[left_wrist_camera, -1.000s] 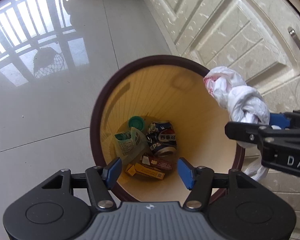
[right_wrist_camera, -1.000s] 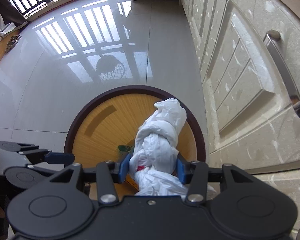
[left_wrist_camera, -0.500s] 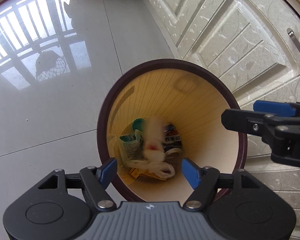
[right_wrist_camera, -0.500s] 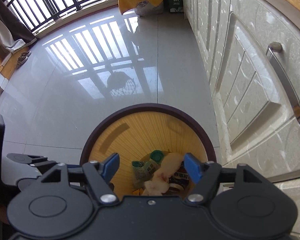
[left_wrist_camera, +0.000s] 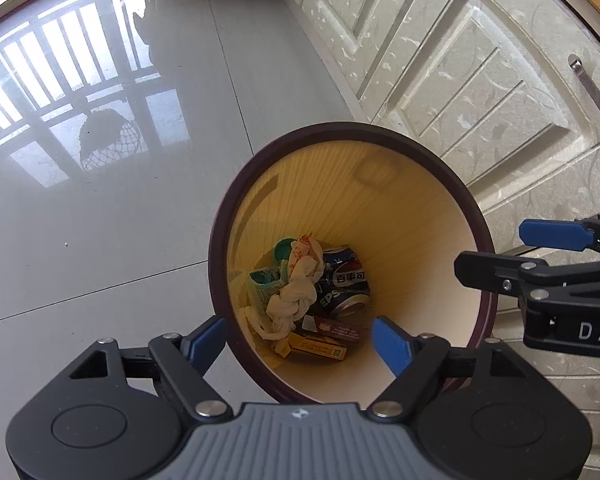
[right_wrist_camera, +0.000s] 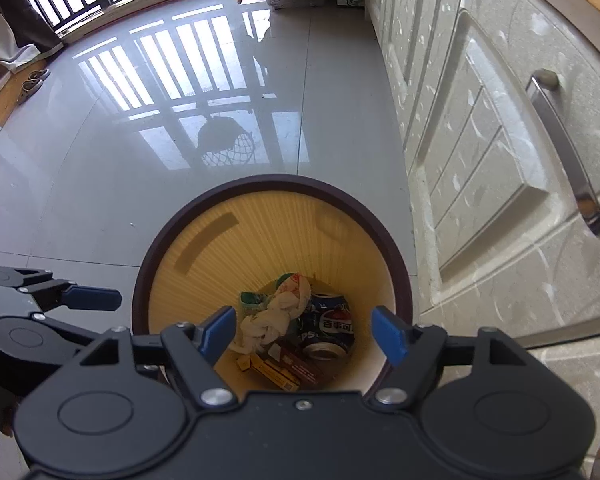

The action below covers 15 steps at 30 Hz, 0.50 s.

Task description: Collect trash

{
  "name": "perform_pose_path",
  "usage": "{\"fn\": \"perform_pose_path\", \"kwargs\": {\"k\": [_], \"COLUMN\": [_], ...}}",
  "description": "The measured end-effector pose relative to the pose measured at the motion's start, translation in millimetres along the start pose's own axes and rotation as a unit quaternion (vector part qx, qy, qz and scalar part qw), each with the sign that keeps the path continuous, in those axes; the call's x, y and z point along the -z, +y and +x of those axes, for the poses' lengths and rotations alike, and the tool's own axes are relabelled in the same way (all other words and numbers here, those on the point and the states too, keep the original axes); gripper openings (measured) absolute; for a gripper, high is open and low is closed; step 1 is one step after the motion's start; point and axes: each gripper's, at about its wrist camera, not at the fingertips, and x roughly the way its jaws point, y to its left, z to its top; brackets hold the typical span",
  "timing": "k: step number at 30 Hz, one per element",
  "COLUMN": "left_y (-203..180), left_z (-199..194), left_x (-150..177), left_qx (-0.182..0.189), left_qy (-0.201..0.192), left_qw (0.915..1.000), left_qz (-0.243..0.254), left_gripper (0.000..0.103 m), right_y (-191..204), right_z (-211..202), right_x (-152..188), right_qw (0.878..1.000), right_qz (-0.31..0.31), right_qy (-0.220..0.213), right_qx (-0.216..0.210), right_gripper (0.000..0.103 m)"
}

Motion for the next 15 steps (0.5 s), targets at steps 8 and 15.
{"fn": "perform_pose_path", "kwargs": {"k": [8,15], "left_y": [0.1,4.0], "left_z": [-7.1,-13.0], "left_x": [5.1,10.7], "left_qx": [-0.007,-0.018], "left_qy": [-0.005,-0.009], "left_qw": [0.9999,0.9997], "left_qz": [-0.006,-0.014], "left_gripper": [0.091,0.1], "right_y": [-3.1,-5.6], "right_z": [-7.6,-14.9], "right_x": [6.1,11.9], "right_qw": [1.0,0.999], "right_qz": [0.002,0.009], "right_qy": [-0.006,-0.015], "right_qx": [0.022,0.037], "right_gripper": [0.084,0.096]}}
